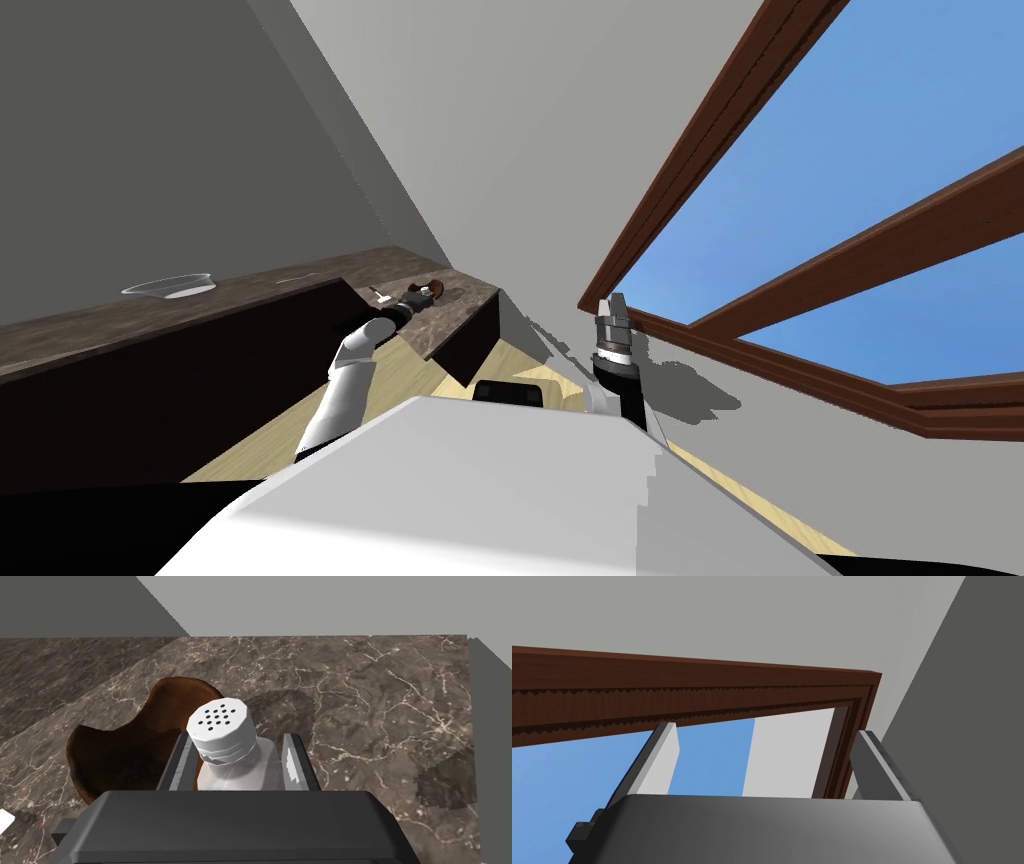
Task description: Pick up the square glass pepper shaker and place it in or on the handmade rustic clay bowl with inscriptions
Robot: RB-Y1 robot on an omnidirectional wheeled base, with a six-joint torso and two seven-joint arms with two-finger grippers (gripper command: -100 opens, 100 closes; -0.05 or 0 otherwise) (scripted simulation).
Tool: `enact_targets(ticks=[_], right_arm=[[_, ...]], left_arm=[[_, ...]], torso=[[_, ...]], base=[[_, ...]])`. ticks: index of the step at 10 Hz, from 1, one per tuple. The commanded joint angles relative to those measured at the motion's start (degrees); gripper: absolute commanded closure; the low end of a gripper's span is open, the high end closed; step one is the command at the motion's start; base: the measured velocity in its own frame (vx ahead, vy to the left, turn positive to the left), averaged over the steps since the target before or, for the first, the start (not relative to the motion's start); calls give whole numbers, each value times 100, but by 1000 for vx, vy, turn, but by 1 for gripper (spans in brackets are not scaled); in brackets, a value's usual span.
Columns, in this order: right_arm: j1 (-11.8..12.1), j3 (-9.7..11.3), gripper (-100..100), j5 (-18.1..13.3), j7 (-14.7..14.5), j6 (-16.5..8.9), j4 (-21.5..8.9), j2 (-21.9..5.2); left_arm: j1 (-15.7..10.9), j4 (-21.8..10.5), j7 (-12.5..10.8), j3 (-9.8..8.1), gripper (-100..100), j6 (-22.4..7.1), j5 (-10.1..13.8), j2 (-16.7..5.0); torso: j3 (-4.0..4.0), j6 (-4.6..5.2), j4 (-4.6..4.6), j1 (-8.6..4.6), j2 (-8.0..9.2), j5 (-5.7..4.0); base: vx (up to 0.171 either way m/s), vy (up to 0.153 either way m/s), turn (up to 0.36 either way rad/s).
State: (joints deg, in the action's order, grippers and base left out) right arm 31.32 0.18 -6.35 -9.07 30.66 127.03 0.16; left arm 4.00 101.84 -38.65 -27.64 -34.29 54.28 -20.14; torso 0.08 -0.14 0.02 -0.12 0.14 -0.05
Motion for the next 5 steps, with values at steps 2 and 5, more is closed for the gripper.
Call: enact_targets(ticks=[2, 5], right_arm=[[0, 0, 0, 0, 0, 0, 0, 0], [0, 0, 0, 0, 0, 0, 0, 0]], left_arm=[[-253, -167, 53, -124, 100, -143, 267, -293], [-465, -368, 35, -283, 100, -323, 519, -636]], torso=[[-1, 1, -1, 3, -2, 1], [-7, 5, -4, 6, -11, 0]], base=[[-43, 17, 28], [-25, 27, -22]])
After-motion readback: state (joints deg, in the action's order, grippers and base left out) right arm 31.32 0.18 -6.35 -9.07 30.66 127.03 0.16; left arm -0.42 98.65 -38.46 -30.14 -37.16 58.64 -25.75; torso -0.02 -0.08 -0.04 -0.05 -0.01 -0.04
